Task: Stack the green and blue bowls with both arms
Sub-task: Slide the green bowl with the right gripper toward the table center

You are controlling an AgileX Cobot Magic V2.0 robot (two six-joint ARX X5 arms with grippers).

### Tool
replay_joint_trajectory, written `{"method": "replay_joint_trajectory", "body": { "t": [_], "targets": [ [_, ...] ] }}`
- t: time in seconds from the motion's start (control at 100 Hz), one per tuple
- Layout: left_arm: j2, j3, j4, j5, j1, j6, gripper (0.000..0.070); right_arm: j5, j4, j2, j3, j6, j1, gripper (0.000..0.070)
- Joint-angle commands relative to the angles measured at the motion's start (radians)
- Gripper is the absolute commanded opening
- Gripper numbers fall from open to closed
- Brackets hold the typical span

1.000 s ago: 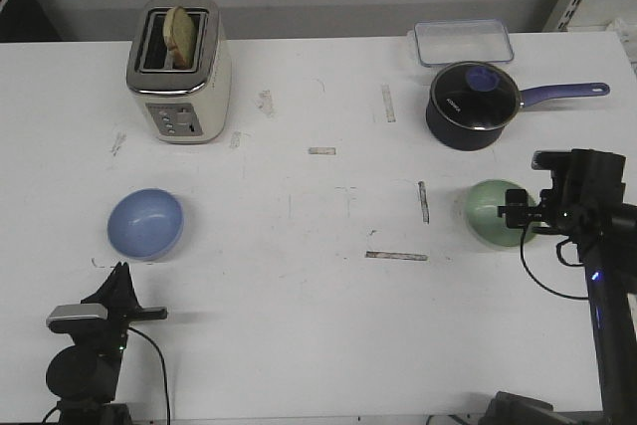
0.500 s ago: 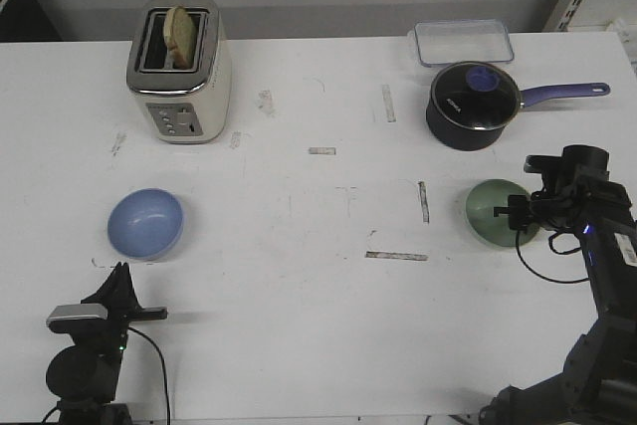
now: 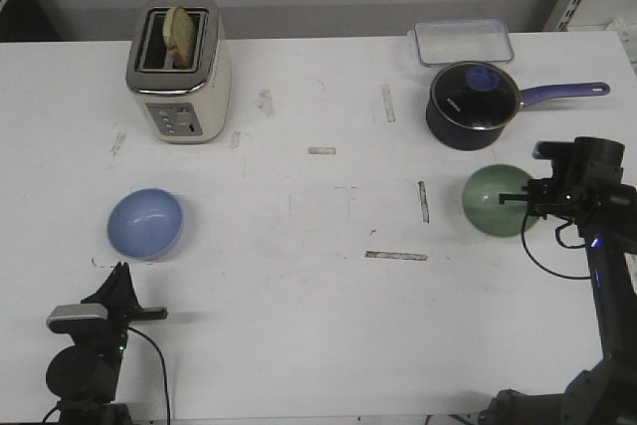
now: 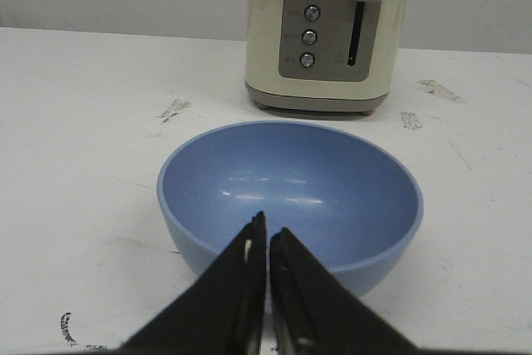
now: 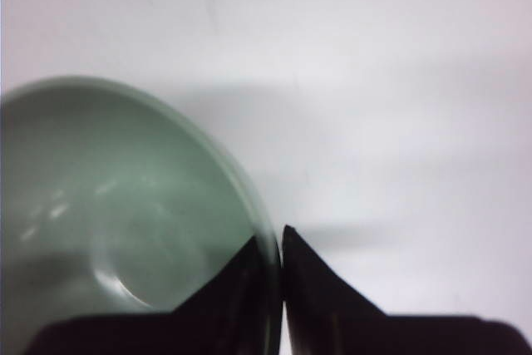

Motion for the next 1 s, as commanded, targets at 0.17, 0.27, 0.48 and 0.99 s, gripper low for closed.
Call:
{"method": "replay_joint_trajectory", "body": {
  "t": [0.17,0.27,0.48,0.99],
  "targets": [
    [-0.002,-0.02,0.009,-0.001,0.0,-0.01,0.0002,-0.192,0.013,-0.114,0.092,0.115,0.237,0.0],
    [-0.002,-0.02,0.009,-0.001,0.0,-0.01,0.0002,-0.249,0.002,-0.116,0.092,0.135,0.393,0.0],
    [-0.002,-0.02,0.009,-0.001,0.0,-0.01,0.0003,-0.24,0.005,-0.027,0.091,0.134,0.704,0.0],
    [-0.002,-0.02,0.009,-0.001,0.0,-0.01,0.0003,-0.144,0.114,0.304,0.091,0.114,0.894,0.0]
  ]
}}
